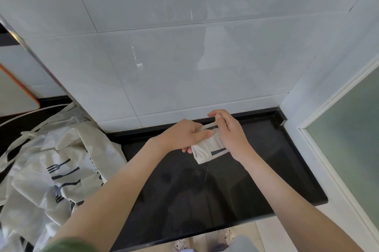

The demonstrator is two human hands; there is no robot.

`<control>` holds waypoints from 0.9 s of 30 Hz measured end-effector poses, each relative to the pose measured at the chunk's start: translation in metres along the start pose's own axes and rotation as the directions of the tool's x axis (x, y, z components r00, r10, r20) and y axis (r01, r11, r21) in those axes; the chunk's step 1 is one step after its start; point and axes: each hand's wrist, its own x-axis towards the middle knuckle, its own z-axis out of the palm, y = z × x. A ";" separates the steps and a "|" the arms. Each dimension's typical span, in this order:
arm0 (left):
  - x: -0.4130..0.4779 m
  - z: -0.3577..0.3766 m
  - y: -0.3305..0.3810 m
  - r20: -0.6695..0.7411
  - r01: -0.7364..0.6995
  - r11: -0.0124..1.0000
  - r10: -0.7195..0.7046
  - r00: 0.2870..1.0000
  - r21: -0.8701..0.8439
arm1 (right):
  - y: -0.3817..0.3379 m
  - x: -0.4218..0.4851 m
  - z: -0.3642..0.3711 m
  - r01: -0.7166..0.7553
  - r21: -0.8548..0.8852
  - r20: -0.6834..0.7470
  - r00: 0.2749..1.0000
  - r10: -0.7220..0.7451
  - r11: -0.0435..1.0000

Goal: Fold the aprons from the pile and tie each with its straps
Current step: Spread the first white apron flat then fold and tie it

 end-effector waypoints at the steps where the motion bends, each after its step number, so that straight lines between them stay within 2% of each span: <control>1: -0.003 0.003 0.001 -0.016 -0.010 1.000 0.009 1.000 -0.025 | 0.001 0.002 0.001 -0.019 -0.011 -0.017 1.000 0.019 1.000; 5: -0.005 0.011 0.001 -0.077 -0.043 0.996 0.038 0.996 -0.074 | 0.001 0.007 0.003 -0.077 -0.026 -0.090 0.993 0.074 0.997; 7: -0.003 0.013 0.001 -0.070 -0.080 0.997 0.080 0.994 0.000 | 0.000 0.011 -0.001 -0.102 -0.036 -0.085 0.992 0.099 0.994; 9: 0.000 0.013 0.000 -0.031 -0.117 0.981 0.123 0.992 0.155 | -0.003 0.016 -0.008 -0.244 0.027 0.059 0.969 0.242 0.969; 11: 0.004 0.014 -0.003 -0.002 -0.156 0.935 0.165 0.986 0.318 | -0.007 0.019 -0.016 -0.403 0.033 0.309 0.874 0.374 0.915; 13: 0.009 0.014 -0.010 0.016 -0.218 0.852 0.240 0.971 0.477 | -0.003 0.022 -0.021 -0.379 0.009 0.478 0.814 0.329 0.926; 15: 0.013 0.016 -0.017 0.047 -0.262 0.713 0.306 0.951 0.650 | 0.000 0.026 -0.024 -0.341 0.045 0.538 0.800 0.265 0.939; 17: 0.015 0.018 -0.018 0.078 -0.288 0.603 0.350 0.934 0.744 | 0.002 0.029 -0.025 -0.355 0.102 0.556 0.795 0.243 0.929; 19: 0.015 0.022 -0.018 0.089 -0.317 0.551 0.400 0.912 0.772 | 0.002 0.033 -0.023 -0.330 0.102 0.509 0.828 0.236 0.938; 22: 0.016 0.025 -0.020 0.073 -0.309 0.526 0.421 0.904 0.792 | -0.003 0.037 -0.019 -0.255 0.009 0.407 0.884 0.230 0.967; 27: 0.015 0.026 -0.024 0.085 -0.309 0.518 0.411 0.908 0.798 | -0.010 0.038 -0.016 -0.232 -0.234 0.465 0.826 0.318 0.944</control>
